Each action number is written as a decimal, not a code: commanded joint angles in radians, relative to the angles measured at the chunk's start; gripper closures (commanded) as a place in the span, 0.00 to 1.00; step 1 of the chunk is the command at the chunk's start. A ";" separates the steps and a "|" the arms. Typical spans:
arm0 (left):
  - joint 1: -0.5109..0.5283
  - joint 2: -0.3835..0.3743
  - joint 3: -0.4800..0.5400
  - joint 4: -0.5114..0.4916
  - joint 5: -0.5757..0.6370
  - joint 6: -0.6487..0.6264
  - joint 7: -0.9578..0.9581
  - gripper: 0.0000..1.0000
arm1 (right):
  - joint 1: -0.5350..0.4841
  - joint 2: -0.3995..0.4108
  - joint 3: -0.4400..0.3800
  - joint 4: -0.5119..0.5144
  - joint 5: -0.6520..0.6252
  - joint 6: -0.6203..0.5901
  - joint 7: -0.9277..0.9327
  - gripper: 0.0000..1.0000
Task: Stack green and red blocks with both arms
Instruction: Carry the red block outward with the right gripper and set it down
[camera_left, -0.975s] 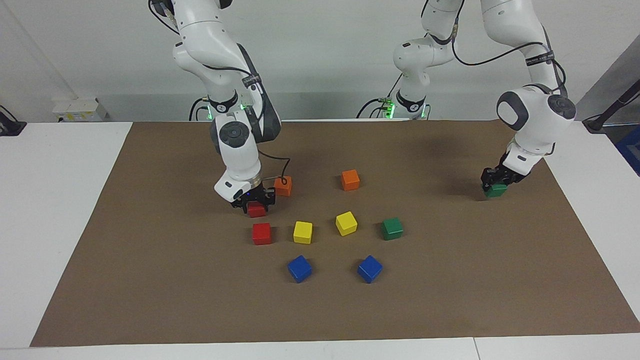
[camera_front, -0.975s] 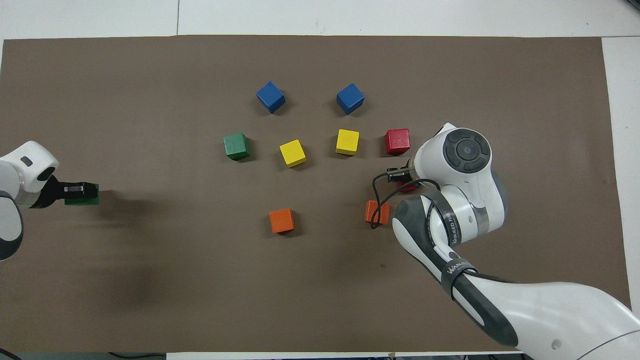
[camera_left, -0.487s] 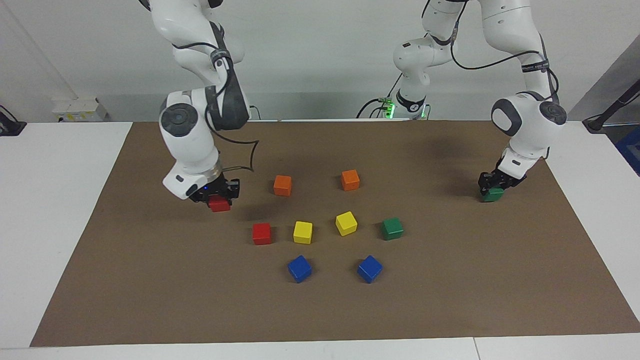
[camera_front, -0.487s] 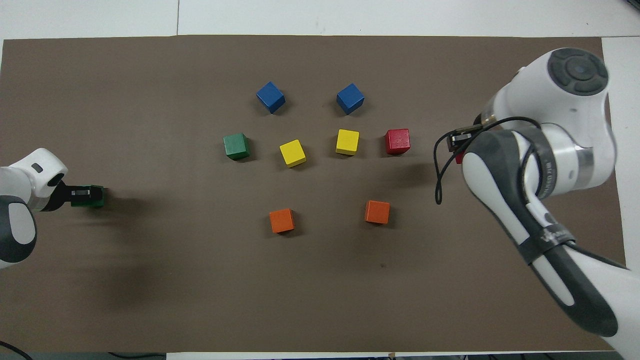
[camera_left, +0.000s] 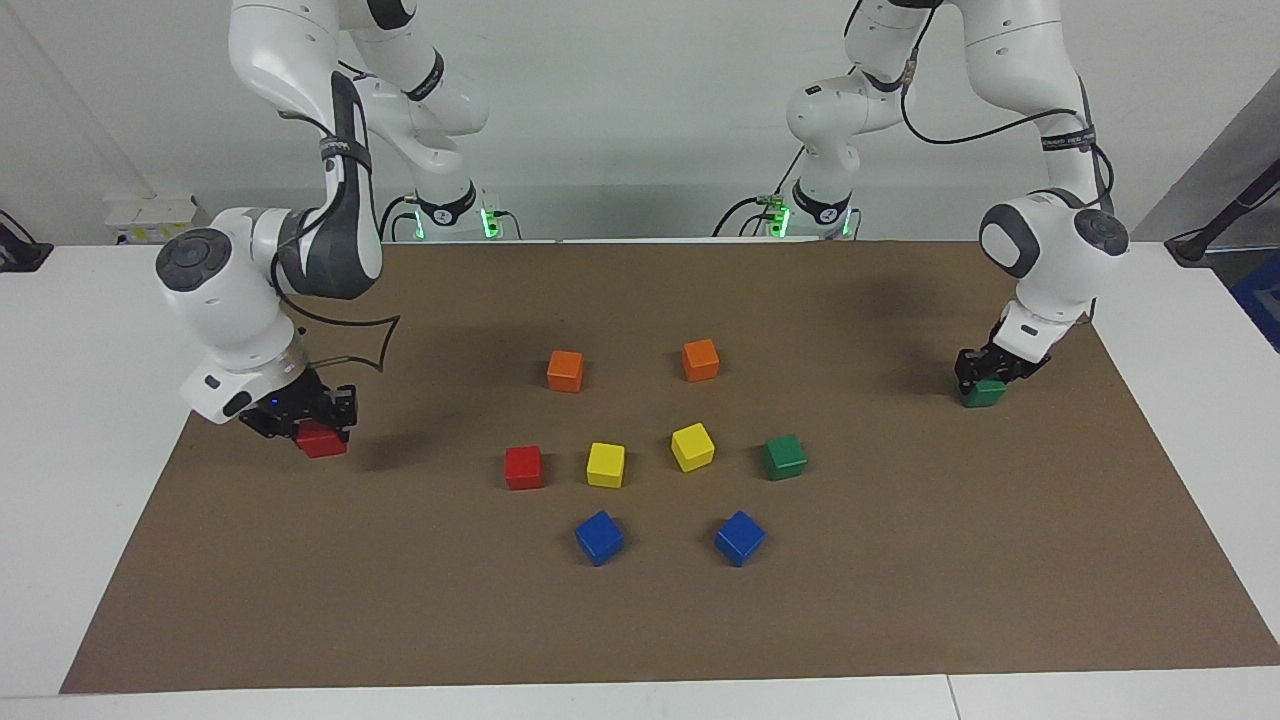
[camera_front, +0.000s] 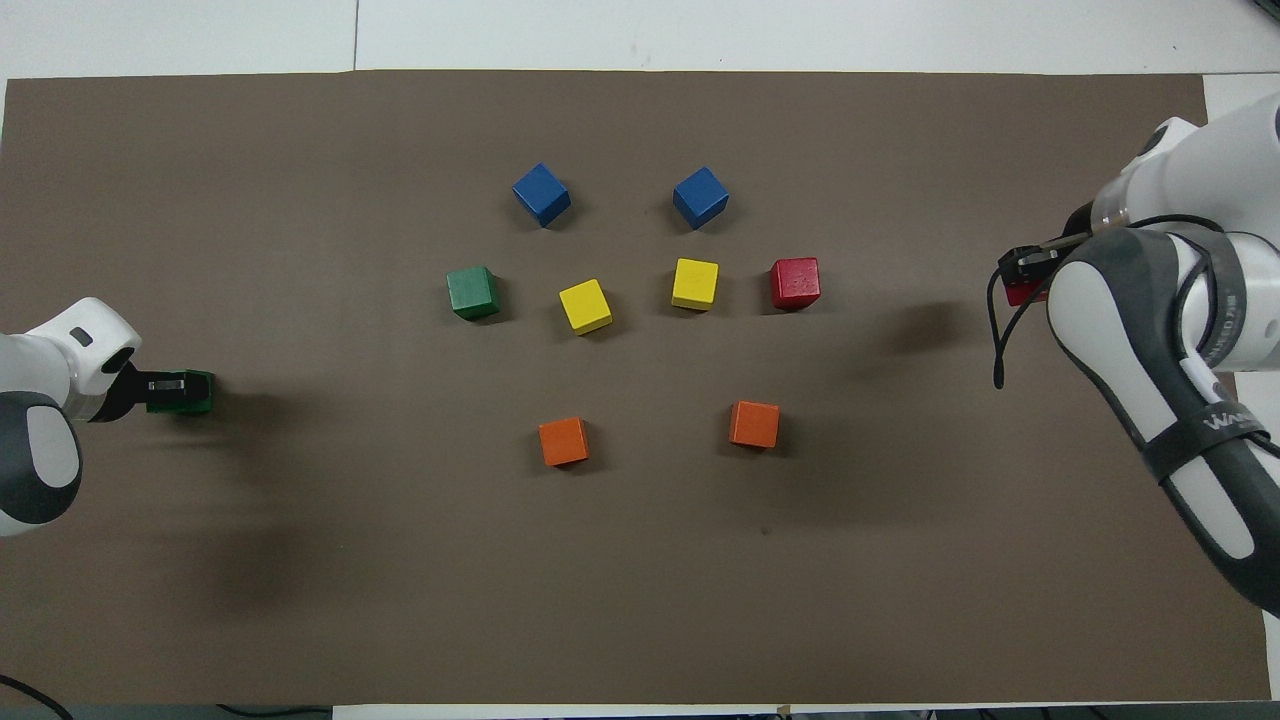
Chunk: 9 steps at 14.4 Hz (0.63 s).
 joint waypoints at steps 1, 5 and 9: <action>0.015 0.001 -0.009 -0.018 0.000 0.034 0.028 1.00 | -0.005 -0.022 0.013 -0.051 -0.008 0.053 -0.010 1.00; 0.015 0.004 -0.009 0.006 0.000 0.002 0.075 0.00 | -0.015 -0.007 0.013 -0.058 -0.005 0.081 -0.005 1.00; 0.012 0.001 -0.010 0.143 0.000 -0.162 0.107 0.00 | -0.034 0.034 0.015 -0.088 0.009 0.139 -0.002 1.00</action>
